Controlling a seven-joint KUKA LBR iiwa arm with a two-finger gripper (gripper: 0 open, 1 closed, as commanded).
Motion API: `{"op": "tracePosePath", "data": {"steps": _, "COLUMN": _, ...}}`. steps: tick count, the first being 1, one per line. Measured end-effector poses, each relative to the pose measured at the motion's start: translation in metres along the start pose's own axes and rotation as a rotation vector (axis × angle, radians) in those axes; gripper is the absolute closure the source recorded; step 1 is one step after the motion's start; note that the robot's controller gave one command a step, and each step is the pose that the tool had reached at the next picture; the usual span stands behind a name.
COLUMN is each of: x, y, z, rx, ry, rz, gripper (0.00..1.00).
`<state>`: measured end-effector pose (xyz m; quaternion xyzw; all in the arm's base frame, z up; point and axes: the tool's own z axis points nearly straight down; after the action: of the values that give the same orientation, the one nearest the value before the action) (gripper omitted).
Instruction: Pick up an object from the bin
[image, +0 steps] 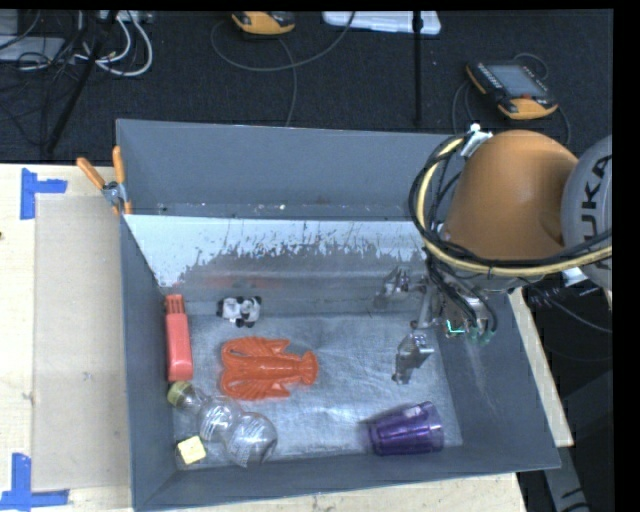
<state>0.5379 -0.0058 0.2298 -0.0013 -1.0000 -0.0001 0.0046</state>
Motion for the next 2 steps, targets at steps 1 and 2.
{"op": "tracePosePath", "data": {"steps": 1, "x": -0.001, "y": 0.0, "z": -0.004, "rx": 0.0, "ry": -0.008, "rz": 0.0, "gripper": 0.0}}
{"op": "tracePosePath", "data": {"steps": 2, "x": 0.003, "y": 0.031, "z": 0.041, "rx": 0.001, "ry": -0.014, "rz": -0.056, "gripper": 0.0}}
